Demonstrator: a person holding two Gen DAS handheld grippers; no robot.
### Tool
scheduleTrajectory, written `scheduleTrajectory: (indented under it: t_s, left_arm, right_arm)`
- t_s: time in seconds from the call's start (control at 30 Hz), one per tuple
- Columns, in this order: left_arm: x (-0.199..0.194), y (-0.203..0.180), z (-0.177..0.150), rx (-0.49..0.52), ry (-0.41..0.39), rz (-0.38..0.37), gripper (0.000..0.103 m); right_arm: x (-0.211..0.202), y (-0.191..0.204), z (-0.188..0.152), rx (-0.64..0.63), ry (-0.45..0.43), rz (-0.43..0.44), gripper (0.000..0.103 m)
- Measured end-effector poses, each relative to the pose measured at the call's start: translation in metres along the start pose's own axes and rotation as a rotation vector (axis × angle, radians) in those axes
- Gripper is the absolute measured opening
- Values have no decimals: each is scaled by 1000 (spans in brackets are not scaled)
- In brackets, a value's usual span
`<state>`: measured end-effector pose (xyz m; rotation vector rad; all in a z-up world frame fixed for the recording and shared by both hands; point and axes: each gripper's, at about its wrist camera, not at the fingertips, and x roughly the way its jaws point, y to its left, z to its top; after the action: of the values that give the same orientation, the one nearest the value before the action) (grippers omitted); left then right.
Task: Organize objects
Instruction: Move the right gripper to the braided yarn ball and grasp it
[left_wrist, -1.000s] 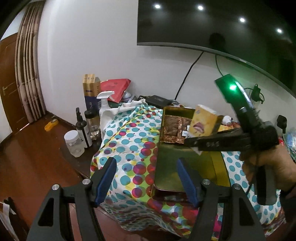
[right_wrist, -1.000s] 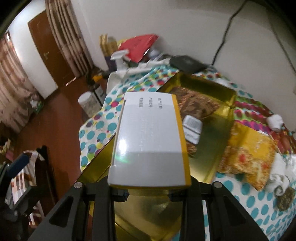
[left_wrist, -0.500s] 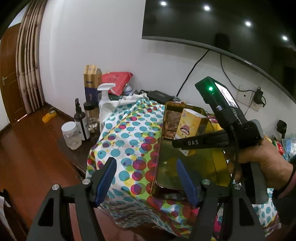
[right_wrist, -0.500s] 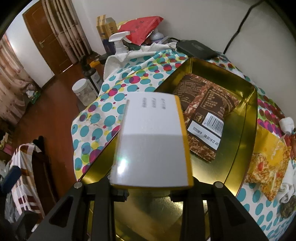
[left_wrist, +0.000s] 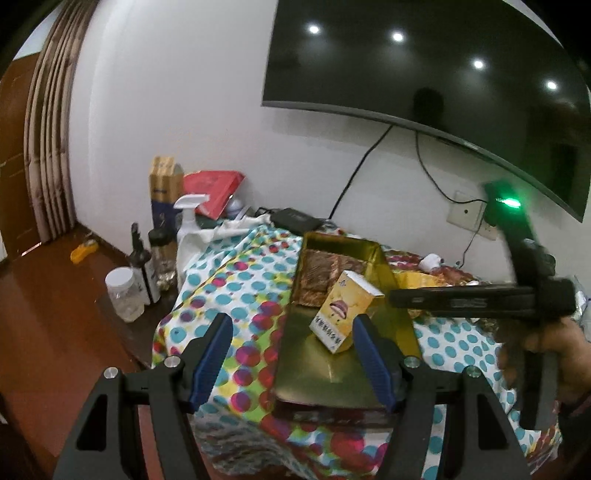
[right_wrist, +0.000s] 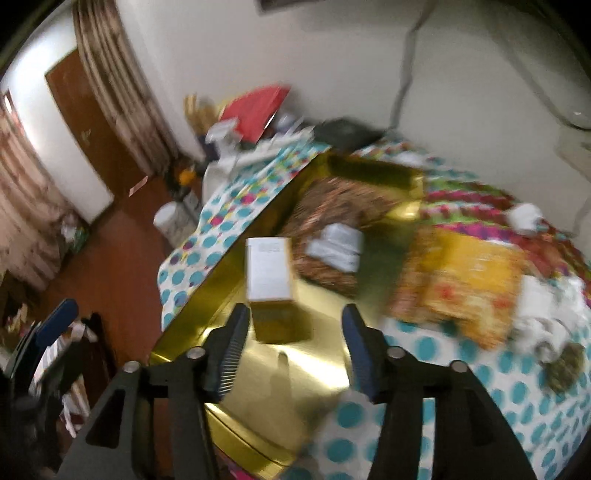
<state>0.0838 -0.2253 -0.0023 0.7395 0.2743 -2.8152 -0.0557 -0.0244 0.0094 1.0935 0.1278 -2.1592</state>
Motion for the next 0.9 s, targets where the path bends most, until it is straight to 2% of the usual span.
scheduleTrajectory:
  t_s: [0.03,0.07,0.1,0.13,0.17,0.23,0.33,0.47,0.6,0.7,0.8,0.9]
  left_arm:
    - [2,-5,1,9,3,-12,69]
    - [4,-10,2,11,8,-19,69]
    - [8,-16,2,8,13,-40,69]
    - [10,-21,2,8,19,-55,69]
    - [13,-27,2,8,27,-69,69]
    - [21,-45,1,23,61,-110,69]
    - [30,-78,-4,89,108,-171,69]
    - [37,-121,-18,188,122,-233,69]
    - [46,-162,-26,263,152,-279,69]
    - [57,-181,-27,282,191,-297,69]
    - [71,-199,-30,324,220,-260,69]
    - [85,-208,-30,321,243,-249,69]
  right_arm:
    - [-12,-14,-5,19,-31,-18,62]
    - [-21,-28,-10,36,-52,-34,78]
    - [-32,-44,-17,58,-79,-57,86]
    - [-38,-57,-21,66,-94,-74,99]
    - [-43,-69,-27,72,-88,-105,103]
    - [-53,-95,-42,77,-78,-196,103]
    - [-63,-124,-62,64,-88,-281,103]
    - [-60,-159,-84,58,-60,-340,103]
    - [-54,-180,-92,60,-66,-366,103]
    - [-46,-193,-90,73,-65,-395,103]
    - [-38,-204,-87,91,-55,-413,103]
    - [-30,-205,-84,43,-52,-440,103]
